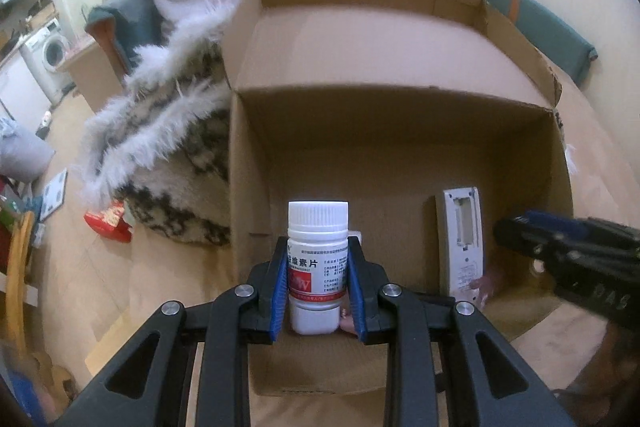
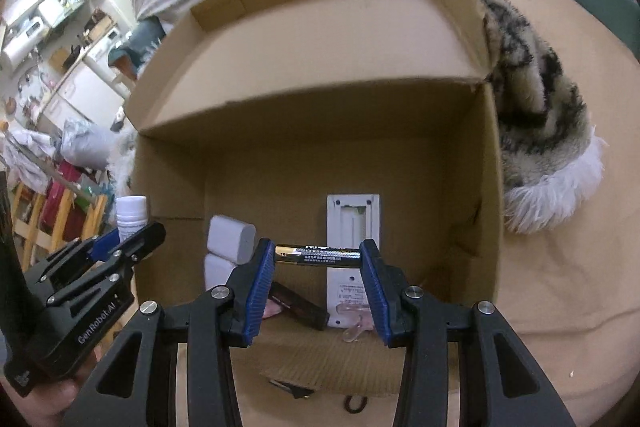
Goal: Organize rigid objects
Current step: 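Carry the pill bottle and battery into the box and open both tools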
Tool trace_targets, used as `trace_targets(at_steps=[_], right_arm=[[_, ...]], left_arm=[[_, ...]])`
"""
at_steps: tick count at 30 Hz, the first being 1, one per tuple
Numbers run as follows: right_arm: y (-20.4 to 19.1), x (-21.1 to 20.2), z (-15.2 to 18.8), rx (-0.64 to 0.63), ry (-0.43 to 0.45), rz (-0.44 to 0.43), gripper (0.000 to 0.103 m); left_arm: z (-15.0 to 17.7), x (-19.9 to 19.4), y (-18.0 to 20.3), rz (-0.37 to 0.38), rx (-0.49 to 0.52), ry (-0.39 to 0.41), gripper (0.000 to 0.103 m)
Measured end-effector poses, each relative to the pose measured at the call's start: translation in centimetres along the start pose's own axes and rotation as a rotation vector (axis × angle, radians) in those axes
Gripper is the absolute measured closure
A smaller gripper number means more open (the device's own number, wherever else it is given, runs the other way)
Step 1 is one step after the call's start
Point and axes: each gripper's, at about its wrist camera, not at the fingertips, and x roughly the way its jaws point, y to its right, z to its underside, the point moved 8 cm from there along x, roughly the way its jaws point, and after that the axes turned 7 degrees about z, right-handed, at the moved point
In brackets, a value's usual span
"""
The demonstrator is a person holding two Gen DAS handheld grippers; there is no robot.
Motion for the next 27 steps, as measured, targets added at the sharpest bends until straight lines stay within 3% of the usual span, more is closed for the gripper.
trace_targets(at_steps=[5,14,27], right_arm=[[-0.4,1.3,0.9,-0.020,-0.043,0.013,0.057],[-0.9,2.7,1.5,-0.060,-0.087,0.043,0.057],[-0.7,3.9,2.1,-0.056,-0.136,0.038,0.057]], left_arm=[[0.2,0.9,0.4,0.007,0.008,-0.020,0.079],[1.7,3.3,0.1,0.022,-0.038,-0.133,0.079],[2.3,4.8,0.9,0.010,-0.022,-0.166,0.079]])
